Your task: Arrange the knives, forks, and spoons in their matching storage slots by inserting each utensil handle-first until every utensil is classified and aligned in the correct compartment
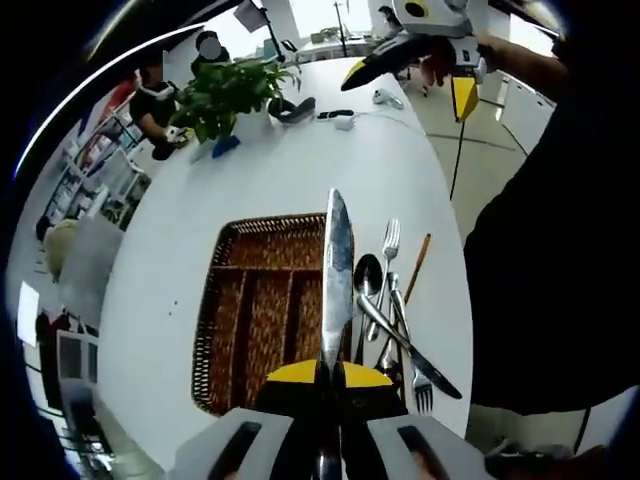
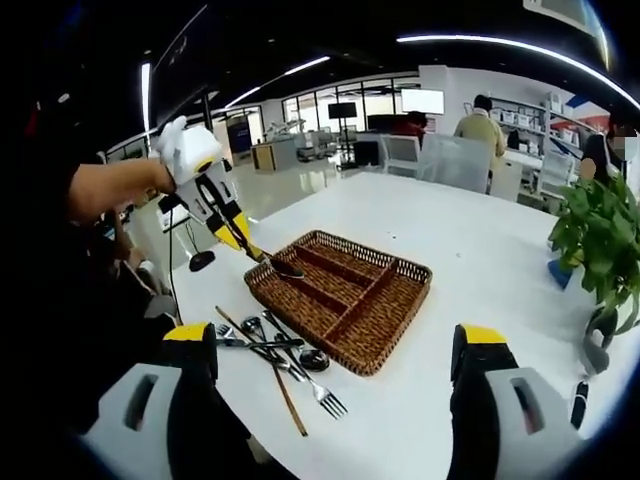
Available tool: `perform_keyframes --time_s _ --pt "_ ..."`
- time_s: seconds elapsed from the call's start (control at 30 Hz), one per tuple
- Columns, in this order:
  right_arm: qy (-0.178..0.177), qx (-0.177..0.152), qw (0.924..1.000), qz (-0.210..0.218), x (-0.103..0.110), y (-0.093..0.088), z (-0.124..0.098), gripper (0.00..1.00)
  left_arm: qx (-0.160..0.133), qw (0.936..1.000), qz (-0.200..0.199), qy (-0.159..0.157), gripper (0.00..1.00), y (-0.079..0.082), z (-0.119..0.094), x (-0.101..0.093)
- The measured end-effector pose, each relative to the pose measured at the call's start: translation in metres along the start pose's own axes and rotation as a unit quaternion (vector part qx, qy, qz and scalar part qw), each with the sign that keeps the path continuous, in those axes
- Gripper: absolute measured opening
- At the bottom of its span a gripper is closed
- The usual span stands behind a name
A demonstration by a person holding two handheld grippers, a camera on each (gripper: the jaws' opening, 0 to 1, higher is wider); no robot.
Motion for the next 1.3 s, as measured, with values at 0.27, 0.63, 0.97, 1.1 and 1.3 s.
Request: perform_keyframes --time_s 0.27,0.63,0.97,1.1,1.3 --pt "0.000 -0.003 1.0000 -0.008 0.007 0.009 0.005 0.99 0.007 0.9999 0.010 0.012 0.03 -0.011 -0.002 0.018" --pt "0.002 0.006 0.9999 -0.016 0.010 0.012 0.006 0.99 0.005 0.9998 0.009 0.016 0.03 -0.014 -0.003 0.036" --pt "-0.002 0.011 0.9999 -0.007 0.008 0.010 0.012 0.99 0.007 0.9996 0.015 0.024 0.03 -0.016 -0.007 0.054" --pt "-0.002 0.010 0.9999 -0.005 0.007 0.012 0.014 0.99 0.005 0.9997 0.014 0.021 0.03 -0.016 -0.005 0.056" --pt "-0.003 0.011 0.9999 -0.003 0.005 0.012 0.016 0.99 0.005 0.9998 0.011 0.017 0.03 -0.017 -0.001 0.058"
Point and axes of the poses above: the point that each gripper's makers call its tool centre point, and the gripper's own axes: z roughly forward along the fingers, x roughly to its left, y roughly out of its top, the point moved 2 cm from there along -z, roughly backward along the fingers, and after that the axes turned 1 degree about -y, right-handed, at the moved point
